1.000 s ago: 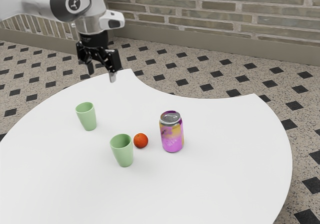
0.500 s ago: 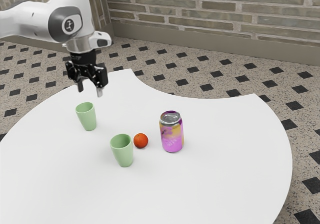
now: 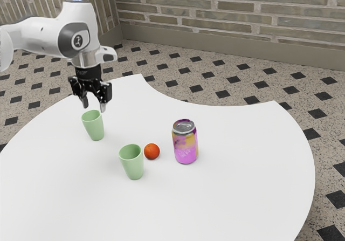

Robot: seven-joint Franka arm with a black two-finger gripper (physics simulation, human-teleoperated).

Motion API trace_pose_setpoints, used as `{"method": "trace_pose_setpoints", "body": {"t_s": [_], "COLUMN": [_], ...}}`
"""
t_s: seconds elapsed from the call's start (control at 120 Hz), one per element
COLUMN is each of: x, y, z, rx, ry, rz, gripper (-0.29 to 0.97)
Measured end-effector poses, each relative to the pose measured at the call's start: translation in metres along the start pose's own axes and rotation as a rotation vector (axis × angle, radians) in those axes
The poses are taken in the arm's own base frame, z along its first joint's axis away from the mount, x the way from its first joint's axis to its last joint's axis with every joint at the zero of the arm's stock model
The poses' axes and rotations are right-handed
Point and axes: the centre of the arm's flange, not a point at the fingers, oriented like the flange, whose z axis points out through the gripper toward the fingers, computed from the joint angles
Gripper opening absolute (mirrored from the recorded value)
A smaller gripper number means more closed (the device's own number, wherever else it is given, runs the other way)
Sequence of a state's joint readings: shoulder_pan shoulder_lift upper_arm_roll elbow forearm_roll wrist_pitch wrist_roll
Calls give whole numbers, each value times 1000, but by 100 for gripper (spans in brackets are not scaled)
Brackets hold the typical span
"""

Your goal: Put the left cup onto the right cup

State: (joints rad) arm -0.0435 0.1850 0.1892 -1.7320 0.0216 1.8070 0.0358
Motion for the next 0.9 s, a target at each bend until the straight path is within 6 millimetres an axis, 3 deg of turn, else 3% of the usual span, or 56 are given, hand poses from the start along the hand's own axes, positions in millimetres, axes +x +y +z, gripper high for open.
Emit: {"method": "trace_pose_setpoints", "body": {"t_s": [0.592,0.9], "x": [36,48], "y": [-35,-40], "z": [51,64], "rx": [16,17], "ry": [19,31], "rz": [25,58], "gripper": [39,39]}}
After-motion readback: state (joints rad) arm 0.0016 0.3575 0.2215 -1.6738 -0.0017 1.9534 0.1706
